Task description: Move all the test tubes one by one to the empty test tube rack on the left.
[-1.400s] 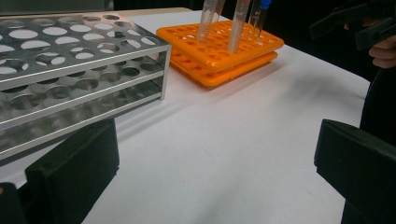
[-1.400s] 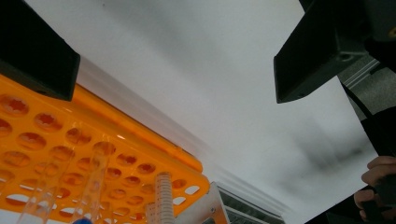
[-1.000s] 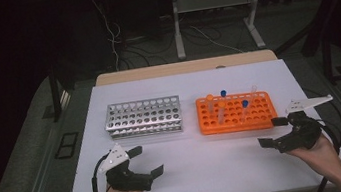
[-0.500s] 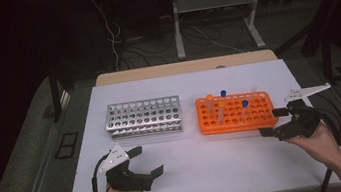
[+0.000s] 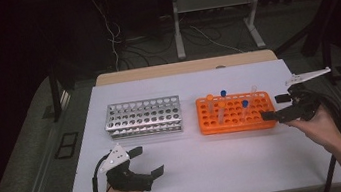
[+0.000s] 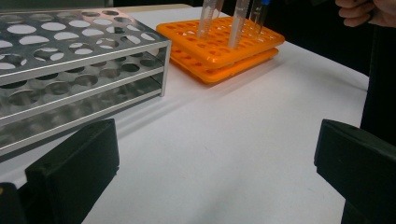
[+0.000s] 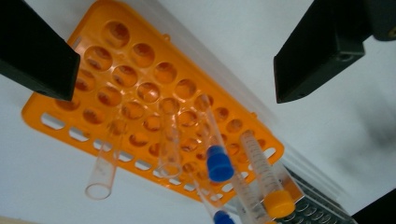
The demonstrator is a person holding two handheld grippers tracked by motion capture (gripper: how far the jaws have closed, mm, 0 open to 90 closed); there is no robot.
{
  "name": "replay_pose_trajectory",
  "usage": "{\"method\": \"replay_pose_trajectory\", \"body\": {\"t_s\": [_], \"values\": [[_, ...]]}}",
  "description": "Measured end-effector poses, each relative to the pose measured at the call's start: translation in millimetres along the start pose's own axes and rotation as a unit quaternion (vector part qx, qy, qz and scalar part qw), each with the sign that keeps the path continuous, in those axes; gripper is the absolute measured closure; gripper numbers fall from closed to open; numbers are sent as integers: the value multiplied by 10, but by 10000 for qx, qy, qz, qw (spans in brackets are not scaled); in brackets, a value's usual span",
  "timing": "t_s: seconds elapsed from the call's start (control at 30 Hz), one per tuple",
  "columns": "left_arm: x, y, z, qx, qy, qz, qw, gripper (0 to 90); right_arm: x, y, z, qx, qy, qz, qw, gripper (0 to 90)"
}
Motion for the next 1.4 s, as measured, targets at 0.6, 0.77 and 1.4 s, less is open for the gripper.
{"method": "replay_pose_trajectory", "body": {"t_s": [0.6,0.77,1.4], "values": [[1,5,3,23,18,-4,10000,0,-47,210,348,195,-60,-89,9998,124],[2,2,-6,13,-3,-6,10000,0,-64,252,451,269,-66,-46,9996,177],[6,4,-12,15,23,-31,10000,0,-92,497,632,343,-162,41,9993,527]]}}
Point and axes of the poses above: each handheld gripper's, and its own axes: y roughly forward along the jaws, x roughly out of its underside, z roughly to its right, the point moved 2 cm from there along y, roughly forward along the jaws, and after that the axes turned 11 degrees about -x, right-handed, at the moved point
